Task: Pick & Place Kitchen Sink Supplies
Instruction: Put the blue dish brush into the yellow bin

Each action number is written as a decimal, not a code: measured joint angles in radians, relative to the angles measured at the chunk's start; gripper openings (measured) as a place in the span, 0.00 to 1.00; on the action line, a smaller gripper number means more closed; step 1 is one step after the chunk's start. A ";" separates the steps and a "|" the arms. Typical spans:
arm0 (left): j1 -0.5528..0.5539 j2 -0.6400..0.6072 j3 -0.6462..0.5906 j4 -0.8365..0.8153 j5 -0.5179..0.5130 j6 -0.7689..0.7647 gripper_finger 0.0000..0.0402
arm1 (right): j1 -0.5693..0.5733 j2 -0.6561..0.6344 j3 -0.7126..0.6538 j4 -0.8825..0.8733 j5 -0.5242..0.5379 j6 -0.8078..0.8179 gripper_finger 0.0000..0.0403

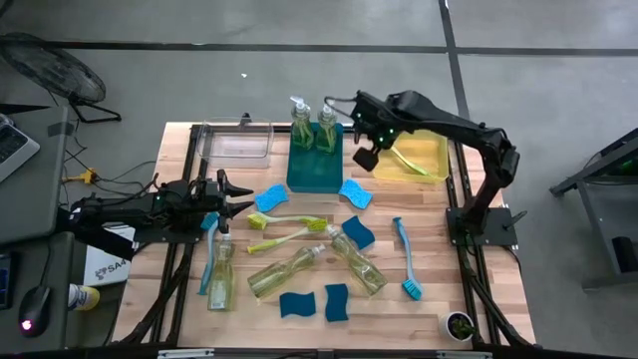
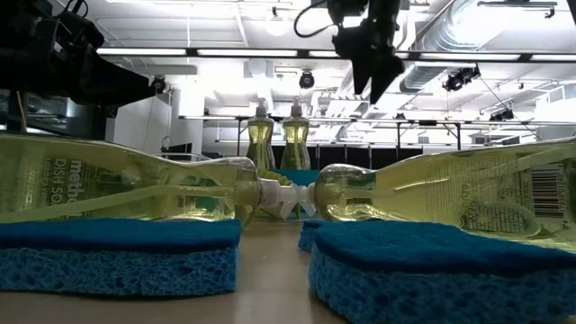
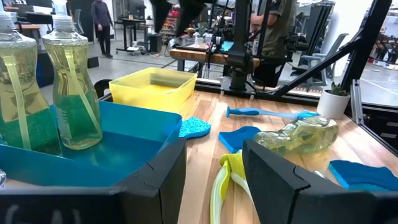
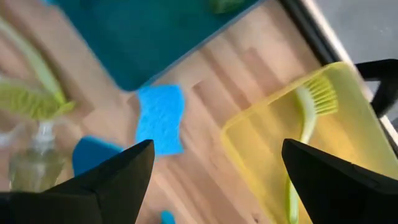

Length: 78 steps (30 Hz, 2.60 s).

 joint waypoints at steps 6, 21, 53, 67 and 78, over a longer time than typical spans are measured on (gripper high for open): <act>0.000 0.000 0.000 0.000 0.000 0.000 0.38 | 0.115 0.000 0.000 -0.013 -0.008 -0.005 0.86; 0.000 0.000 0.000 0.000 0.000 0.000 0.38 | 0.294 0.000 -0.001 -0.098 -0.073 0.494 0.86; 0.000 0.000 0.000 0.000 0.000 0.000 0.38 | 0.544 -0.189 -0.627 0.388 -0.249 1.320 0.86; 0.000 0.000 0.000 0.000 0.000 0.000 0.38 | 0.658 -0.291 -0.974 0.428 -0.221 1.514 0.86; 0.000 0.000 0.000 0.000 0.000 0.000 0.38 | 0.652 -0.296 -1.175 0.757 -0.276 1.483 0.86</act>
